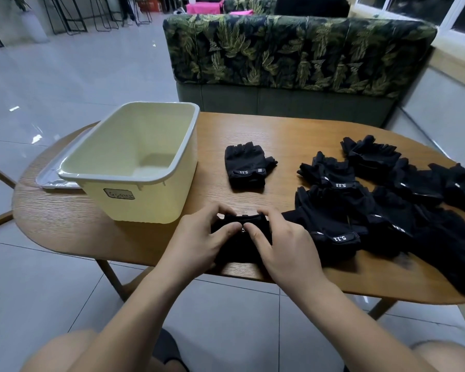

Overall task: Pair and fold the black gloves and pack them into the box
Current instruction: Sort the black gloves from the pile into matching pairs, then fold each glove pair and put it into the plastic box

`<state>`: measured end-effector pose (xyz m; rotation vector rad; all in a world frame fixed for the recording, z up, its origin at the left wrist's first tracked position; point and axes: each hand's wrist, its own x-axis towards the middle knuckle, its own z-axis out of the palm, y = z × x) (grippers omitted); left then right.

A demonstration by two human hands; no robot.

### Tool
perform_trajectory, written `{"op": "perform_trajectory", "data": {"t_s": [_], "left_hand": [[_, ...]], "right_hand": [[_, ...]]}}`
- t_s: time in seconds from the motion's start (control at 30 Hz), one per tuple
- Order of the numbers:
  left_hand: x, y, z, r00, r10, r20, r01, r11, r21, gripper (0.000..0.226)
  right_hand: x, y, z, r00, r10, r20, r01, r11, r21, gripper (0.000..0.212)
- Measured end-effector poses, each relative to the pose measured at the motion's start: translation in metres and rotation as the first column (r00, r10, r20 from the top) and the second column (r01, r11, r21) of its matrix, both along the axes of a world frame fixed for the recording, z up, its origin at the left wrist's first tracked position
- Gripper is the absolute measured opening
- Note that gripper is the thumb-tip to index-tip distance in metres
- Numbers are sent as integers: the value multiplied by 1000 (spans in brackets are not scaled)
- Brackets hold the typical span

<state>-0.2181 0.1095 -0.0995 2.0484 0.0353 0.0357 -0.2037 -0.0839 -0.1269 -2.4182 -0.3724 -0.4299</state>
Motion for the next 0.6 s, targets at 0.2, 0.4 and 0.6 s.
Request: {"op": "perform_trajectory", "data": {"t_s": [0.2, 0.4, 0.6], "left_hand": [[10, -5, -5, 994, 73, 82, -86, 983, 160, 15], [18, -5, 0, 997, 17, 81, -43, 941, 337, 40], [29, -1, 10, 984, -104, -146, 148, 930, 337, 36]], "right_hand": [[-1, 7, 2, 994, -88, 67, 102, 966, -237, 30], [1, 8, -4, 980, -132, 151, 164, 960, -227, 24], [2, 8, -7, 986, -134, 100, 156, 953, -259, 34]]}}
